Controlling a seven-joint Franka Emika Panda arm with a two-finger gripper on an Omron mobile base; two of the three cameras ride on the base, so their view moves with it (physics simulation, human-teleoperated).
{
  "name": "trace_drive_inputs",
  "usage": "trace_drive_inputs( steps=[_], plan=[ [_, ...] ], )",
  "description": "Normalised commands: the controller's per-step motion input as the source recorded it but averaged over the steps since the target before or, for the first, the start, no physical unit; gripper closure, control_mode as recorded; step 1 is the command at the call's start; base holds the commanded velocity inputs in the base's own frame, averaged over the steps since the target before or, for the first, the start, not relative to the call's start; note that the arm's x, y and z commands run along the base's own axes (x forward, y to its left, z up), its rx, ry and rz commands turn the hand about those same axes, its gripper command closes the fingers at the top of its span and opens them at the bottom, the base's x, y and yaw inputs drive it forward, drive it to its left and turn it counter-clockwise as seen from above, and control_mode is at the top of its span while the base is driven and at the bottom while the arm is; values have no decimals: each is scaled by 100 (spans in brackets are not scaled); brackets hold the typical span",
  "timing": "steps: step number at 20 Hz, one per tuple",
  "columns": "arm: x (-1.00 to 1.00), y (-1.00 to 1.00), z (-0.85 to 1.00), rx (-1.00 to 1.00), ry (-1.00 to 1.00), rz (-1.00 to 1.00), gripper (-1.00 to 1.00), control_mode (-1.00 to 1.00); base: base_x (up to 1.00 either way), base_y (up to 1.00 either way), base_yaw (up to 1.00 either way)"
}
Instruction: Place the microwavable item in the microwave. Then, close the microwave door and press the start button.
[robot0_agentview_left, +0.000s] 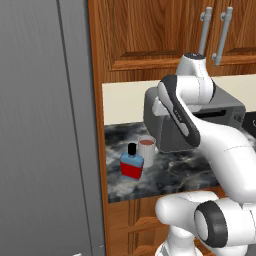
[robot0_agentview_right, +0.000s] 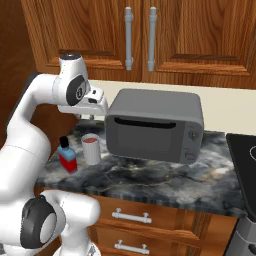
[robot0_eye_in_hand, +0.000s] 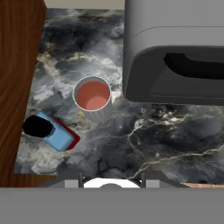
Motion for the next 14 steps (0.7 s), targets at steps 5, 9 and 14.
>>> trace_drive_inputs(
  steps=[5,9,14],
  plan=[
    [-39,8,-27,-3,-9,0,-100,-100,0,0,0],
    [-32,-3,-91,0,-5,0,-100,-100,0,0,0],
    [0,-13,-76,1,9,0,-100,-100,0,0,0]
  ],
)
